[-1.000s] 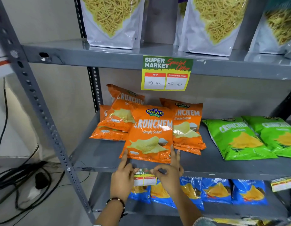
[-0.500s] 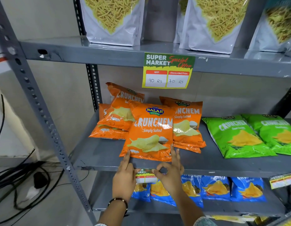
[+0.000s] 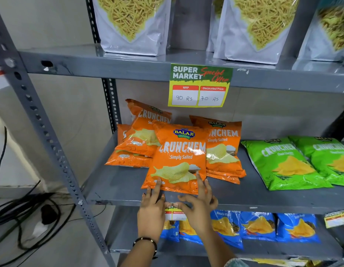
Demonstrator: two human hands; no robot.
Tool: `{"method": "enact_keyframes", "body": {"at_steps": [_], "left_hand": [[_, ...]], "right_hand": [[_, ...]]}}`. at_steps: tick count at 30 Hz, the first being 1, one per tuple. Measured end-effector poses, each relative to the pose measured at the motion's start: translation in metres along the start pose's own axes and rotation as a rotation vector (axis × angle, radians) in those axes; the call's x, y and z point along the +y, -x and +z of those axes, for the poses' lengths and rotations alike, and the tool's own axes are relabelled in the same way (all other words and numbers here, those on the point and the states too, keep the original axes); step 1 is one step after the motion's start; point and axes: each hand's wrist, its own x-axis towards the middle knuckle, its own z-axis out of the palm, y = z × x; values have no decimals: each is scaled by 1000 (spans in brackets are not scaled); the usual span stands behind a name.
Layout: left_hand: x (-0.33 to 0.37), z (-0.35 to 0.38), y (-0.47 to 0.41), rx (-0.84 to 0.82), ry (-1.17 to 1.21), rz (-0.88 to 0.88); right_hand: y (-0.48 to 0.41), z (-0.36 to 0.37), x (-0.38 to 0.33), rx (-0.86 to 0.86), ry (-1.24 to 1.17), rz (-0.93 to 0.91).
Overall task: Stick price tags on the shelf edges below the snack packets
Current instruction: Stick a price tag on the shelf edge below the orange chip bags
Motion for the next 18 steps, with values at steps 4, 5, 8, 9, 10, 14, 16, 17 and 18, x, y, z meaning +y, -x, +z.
{"method": "enact_keyframes", "body": {"at_steps": [4, 5, 8, 9, 10, 14, 16, 17, 18], "left_hand": [[2, 7, 0, 19, -36, 5], [1, 7, 0, 17, -45, 11], [4, 0, 0, -44, -64, 23], [5, -4, 1, -65, -86, 22], [6, -8, 1, -81, -102, 27], [30, -42, -6, -10, 24, 150], [54, -66, -20, 53, 93, 232], [66, -76, -30, 95, 115, 272], [78, -84, -40, 131, 126, 309]], "right_hand": [[-1, 1, -3, 15, 18, 14], [-1, 0, -4, 5, 33, 16], [2, -3, -10, -42, 111, 8], [3, -4, -11, -52, 124, 2], [5, -7, -12, -51, 137, -13], [-2, -37, -18, -40, 102, -110], [-17, -62, -23, 8, 51, -124], [-27, -74, -24, 58, 31, -134], [-38, -90, -26, 115, 25, -153]]}}
